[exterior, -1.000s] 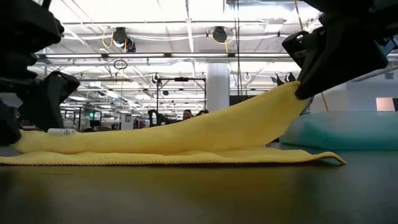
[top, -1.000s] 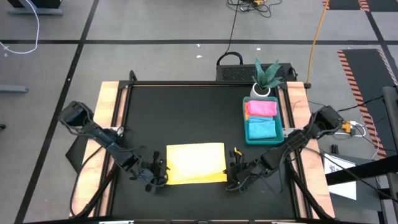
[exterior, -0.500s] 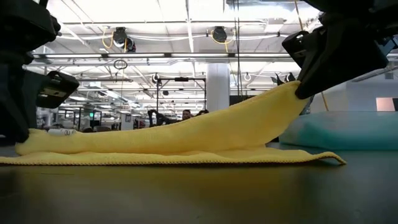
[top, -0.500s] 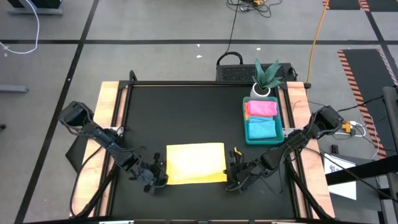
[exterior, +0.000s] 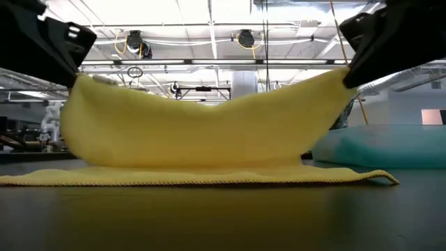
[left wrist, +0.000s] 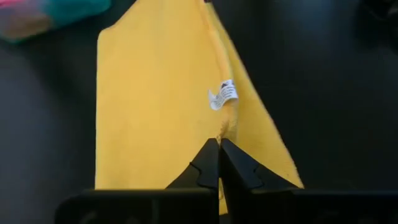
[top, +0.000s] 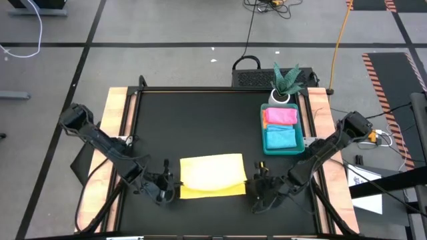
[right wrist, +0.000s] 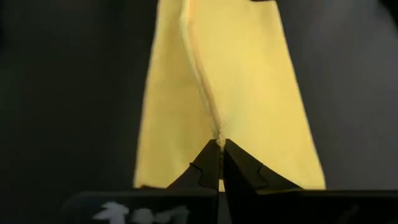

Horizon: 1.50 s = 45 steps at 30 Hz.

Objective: Fold microfiber towels
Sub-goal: Fold the yellow microfiber cloth

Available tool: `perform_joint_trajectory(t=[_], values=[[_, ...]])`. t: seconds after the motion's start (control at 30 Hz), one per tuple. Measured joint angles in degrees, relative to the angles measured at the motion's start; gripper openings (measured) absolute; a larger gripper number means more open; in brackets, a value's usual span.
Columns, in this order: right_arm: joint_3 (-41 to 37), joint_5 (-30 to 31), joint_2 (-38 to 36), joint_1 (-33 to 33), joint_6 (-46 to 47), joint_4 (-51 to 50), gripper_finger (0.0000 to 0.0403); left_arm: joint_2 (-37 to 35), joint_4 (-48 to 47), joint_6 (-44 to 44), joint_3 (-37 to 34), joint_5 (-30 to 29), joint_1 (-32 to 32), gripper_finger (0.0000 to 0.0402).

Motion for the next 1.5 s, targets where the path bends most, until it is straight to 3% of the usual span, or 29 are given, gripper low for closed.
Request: perform_joint_trajectory(t=[0.27, 0.43, 0.67, 1.0, 1.3, 1.5], values=[[-3.12, -5.64, 2.45, 1.55, 4.97, 4.96, 0.0000, 6.48, 4.31, -1.72, -0.02, 3.05, -1.16, 0.0007], [-9.64, -9.26, 3.93, 1.44, 5.15, 19.70, 0.0007, 9.51, 4.39, -2.79, -0.02, 3.62, -1.98, 0.0010], [-15.96, -14.86, 7.29, 1.38, 5.70, 38.11, 0.0015, 8.02, 3.39, -2.16, -0.04, 3.63, -2.42, 0.0006], [-16.13, -15.03, 9.05, 0.98, 9.06, 39.24, 0.0091, 5.26, 0.44, 2.53, -0.04, 1.31, -2.77, 0.0009], [-16.13, -15.03, 9.05, 0.98, 9.00, 40.83, 0.0138, 5.22, -2.26, 2.28, -0.04, 4.94, -3.41, 0.0020], [-16.13, -15.01, 9.05, 0.98, 9.30, 40.80, 0.0141, 5.22, -3.01, 8.21, 1.01, -1.24, -4.66, 0.0007]])
